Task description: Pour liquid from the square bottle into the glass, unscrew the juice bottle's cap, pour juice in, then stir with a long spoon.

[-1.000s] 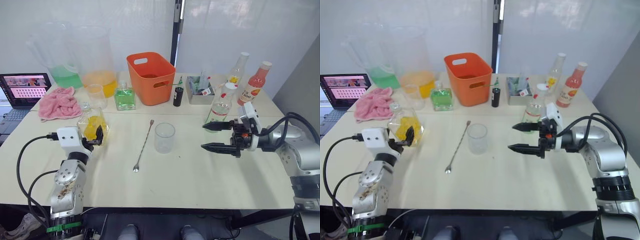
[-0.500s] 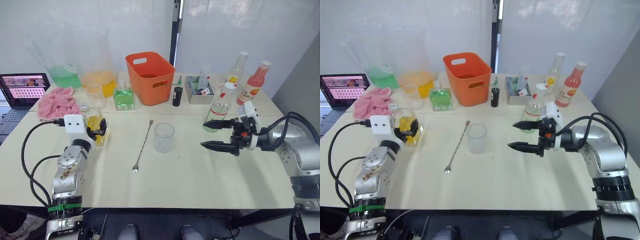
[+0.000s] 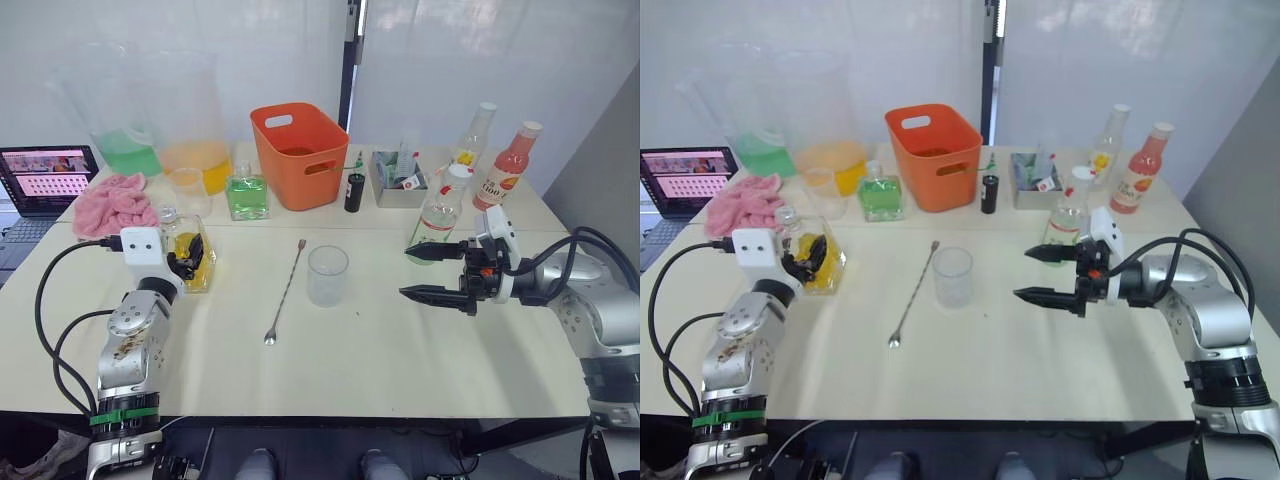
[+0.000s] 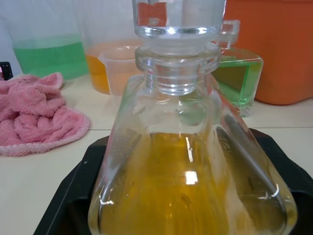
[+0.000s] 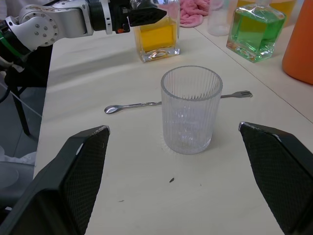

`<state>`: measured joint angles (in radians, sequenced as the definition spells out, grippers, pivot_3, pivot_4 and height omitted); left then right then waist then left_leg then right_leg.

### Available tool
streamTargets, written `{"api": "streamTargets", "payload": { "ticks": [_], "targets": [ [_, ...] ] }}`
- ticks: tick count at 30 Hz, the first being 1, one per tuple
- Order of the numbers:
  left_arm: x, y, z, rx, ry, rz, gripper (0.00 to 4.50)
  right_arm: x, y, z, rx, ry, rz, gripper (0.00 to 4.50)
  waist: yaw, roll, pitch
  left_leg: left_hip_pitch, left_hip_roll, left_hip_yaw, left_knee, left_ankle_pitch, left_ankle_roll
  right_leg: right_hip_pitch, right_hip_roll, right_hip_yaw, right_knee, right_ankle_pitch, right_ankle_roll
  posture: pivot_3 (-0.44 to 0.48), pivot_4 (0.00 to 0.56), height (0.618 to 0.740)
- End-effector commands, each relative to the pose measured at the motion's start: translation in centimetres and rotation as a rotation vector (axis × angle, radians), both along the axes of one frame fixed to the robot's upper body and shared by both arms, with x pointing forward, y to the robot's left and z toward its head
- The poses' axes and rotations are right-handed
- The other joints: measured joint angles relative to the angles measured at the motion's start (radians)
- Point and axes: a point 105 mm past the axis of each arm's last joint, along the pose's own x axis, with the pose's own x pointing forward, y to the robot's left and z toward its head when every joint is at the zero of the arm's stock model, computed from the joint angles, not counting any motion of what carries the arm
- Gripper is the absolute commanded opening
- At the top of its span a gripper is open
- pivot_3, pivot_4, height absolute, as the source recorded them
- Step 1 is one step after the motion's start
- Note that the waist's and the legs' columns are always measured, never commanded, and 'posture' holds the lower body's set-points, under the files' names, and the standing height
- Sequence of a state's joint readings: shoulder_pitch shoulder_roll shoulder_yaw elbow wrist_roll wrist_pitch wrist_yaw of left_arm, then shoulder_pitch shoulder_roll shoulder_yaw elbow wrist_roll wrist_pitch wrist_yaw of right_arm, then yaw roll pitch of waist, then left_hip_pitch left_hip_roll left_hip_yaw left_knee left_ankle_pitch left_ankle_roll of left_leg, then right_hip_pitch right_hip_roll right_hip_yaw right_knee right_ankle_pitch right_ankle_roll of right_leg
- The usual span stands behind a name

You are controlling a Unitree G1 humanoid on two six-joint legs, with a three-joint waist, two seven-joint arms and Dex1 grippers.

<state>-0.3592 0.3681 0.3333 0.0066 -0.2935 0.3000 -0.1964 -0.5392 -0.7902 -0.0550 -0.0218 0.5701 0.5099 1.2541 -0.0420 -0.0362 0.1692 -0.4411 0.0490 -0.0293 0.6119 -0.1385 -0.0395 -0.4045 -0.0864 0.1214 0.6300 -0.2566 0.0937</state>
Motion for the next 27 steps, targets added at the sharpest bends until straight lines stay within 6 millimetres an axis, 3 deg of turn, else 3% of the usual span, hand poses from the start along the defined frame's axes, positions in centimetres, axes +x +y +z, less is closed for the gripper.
{"api": "streamTargets", "payload": {
  "ticks": [1, 4, 7, 14, 18, 21, 23, 27],
  "targets": [
    [-1.7, -0.5, 5.5, 0.024, -0.196, -0.083, 2.81, -0.4, 0.2, 1.3, 0.015, -0.047, 0.021, 4.50, 0.001, -0.001, 0.001, 0.000, 0.000, 0.000, 0.000, 0.000, 0.000, 0.000, 0.000, 0.000, 0.000, 0.000, 0.000, 0.000, 0.150, 0.725],
    [-3.3, -2.0, 7.0, 0.096, -0.216, -0.269, 2.81, -0.3, 0.2, 1.5, 0.020, -0.045, 0.032, 4.50, -0.001, -0.009, 0.006, -0.002, 0.000, -0.001, 0.000, 0.000, 0.000, -0.001, 0.000, -0.001, 0.000, 0.000, -0.001, 0.000, 0.150, 0.725],
    [-4.3, -2.9, 7.2, 0.160, -0.186, -0.401, 2.81, -0.3, 0.2, 1.7, 0.020, -0.046, 0.034, 4.50, -0.001, -0.010, 0.007, -0.004, 0.000, -0.001, 0.000, 0.000, 0.000, -0.002, 0.000, -0.001, -0.001, 0.000, -0.001, 0.000, 0.150, 0.725],
    [-7.5, -8.8, 7.0, 0.253, -0.131, -0.852, 2.81, -0.6, -0.2, 1.8, 0.027, -0.030, 0.036, 4.50, 0.008, -0.010, 0.008, -0.004, 0.000, -0.001, -0.001, 0.000, 0.000, -0.002, 0.000, -0.001, -0.002, 0.000, -0.001, 0.000, 0.150, 0.725],
    [-9.5, -12.1, 5.5, 0.253, -0.039, -1.120, 2.81, -1.3, -0.3, 1.9, 0.049, -0.019, 0.044, 4.50, 0.005, -0.010, 0.008, -0.004, 0.000, -0.001, -0.001, 0.000, 0.000, -0.002, 0.000, -0.001, -0.002, 0.000, -0.002, 0.000, 0.150, 0.725],
    [-10.2, -13.3, 5.5, 0.237, -0.038, -1.214, 2.81, -1.6, -0.4, 1.9, 0.053, -0.015, 0.037, 4.50, 0.001, -0.009, 0.008, -0.004, 0.001, -0.001, -0.001, 0.000, 0.000, -0.003, 0.000, -0.001, -0.001, 0.000, -0.002, 0.000, 0.150, 0.725],
    [-10.4, -15.6, 5.5, 0.266, -0.049, -1.340, 2.81, -2.2, -0.8, 1.8, 0.063, -0.006, 0.017, 4.50, 0.000, -0.009, 0.008, -0.004, 0.001, -0.001, -0.001, 0.000, 0.000, -0.003, 0.001, -0.001, -0.001, 0.000, -0.002, 0.000, 0.150, 0.725],
    [-10.0, -18.2, 5.2, 0.317, -0.061, -1.448, 2.81, -2.9, -1.1, 1.6, 0.074, -0.012, -0.026, 4.50, 0.013, -0.009, 0.008, -0.004, 0.000, -0.002, 0.002, 0.000, 0.000, -0.001, 0.001, -0.001, -0.001, 0.000, -0.001, 0.000, 0.150, 0.725]
  ]
}}
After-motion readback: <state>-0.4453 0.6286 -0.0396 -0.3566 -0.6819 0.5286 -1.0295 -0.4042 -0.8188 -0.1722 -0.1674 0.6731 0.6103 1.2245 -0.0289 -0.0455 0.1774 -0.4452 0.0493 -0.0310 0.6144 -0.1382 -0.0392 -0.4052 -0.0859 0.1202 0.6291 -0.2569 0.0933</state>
